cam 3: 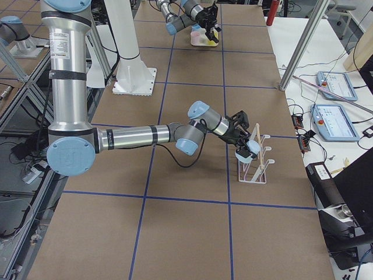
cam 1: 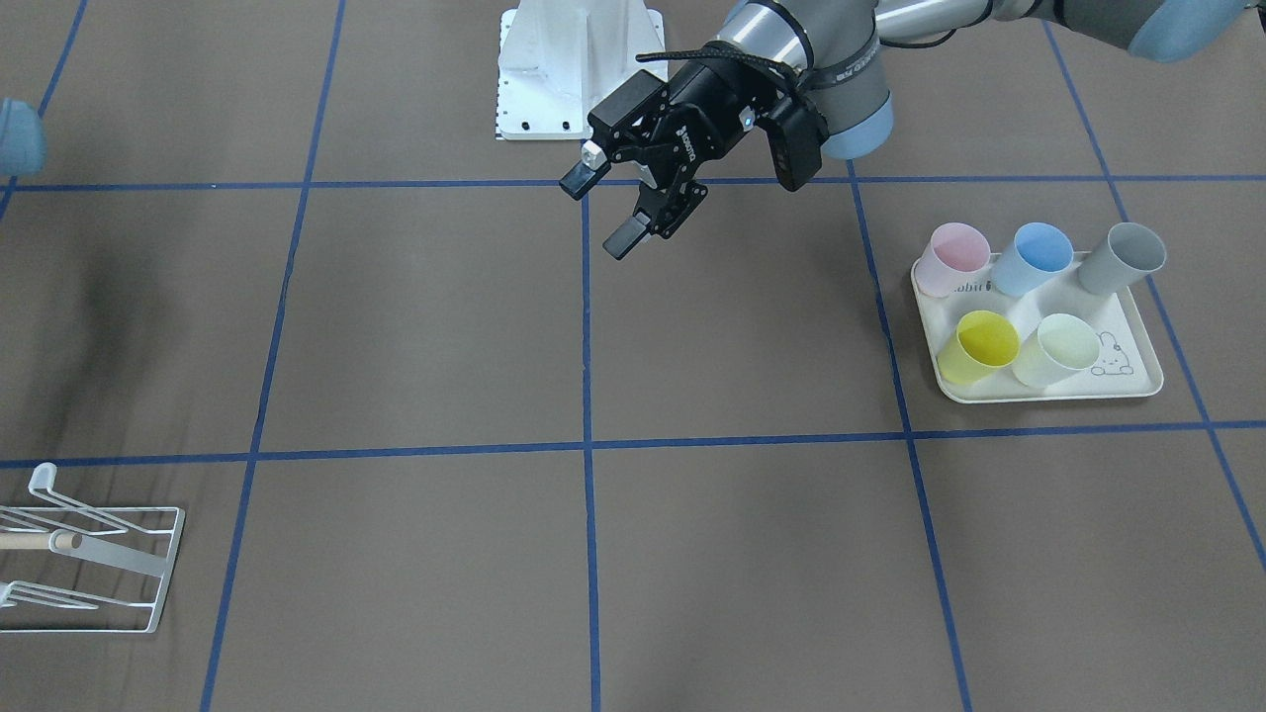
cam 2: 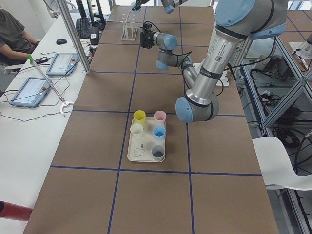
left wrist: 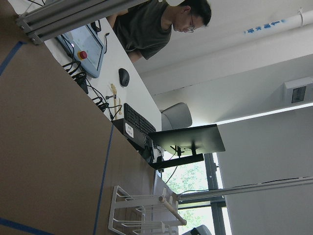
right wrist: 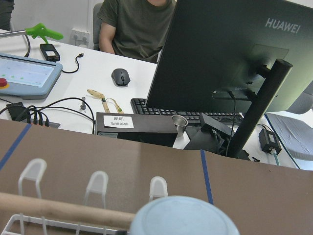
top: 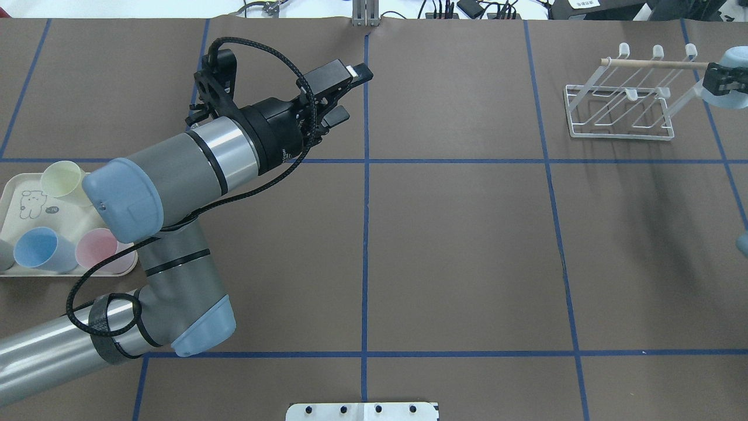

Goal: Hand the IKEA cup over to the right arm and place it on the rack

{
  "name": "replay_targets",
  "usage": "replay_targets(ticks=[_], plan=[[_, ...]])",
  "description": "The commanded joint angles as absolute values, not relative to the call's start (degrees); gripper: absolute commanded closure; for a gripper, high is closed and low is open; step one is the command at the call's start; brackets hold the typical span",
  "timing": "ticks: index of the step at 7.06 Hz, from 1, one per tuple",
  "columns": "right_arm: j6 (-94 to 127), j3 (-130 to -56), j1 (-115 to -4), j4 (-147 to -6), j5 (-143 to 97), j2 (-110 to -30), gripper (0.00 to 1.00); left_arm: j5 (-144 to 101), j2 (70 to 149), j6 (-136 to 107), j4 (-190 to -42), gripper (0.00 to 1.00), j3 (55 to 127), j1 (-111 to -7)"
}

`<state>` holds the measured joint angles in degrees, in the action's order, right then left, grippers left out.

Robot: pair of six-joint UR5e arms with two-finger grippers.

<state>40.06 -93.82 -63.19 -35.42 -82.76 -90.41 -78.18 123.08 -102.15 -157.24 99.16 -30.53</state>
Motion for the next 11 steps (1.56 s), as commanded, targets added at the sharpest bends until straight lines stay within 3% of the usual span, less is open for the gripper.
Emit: replay_targets(ticks=[1,11], plan=[[40.08,-92.73,-63.19,-35.42,-82.71,-89.39,1.0,-78.05,123.05,-102.22,-157.24,0.0,98.97,-30.41],[40.69,-89.56,-62.76,-35.42,-81.83,-87.71,1.0,-78.05,121.9,-102.3,-157.68,0.0,98.96,-30.06]])
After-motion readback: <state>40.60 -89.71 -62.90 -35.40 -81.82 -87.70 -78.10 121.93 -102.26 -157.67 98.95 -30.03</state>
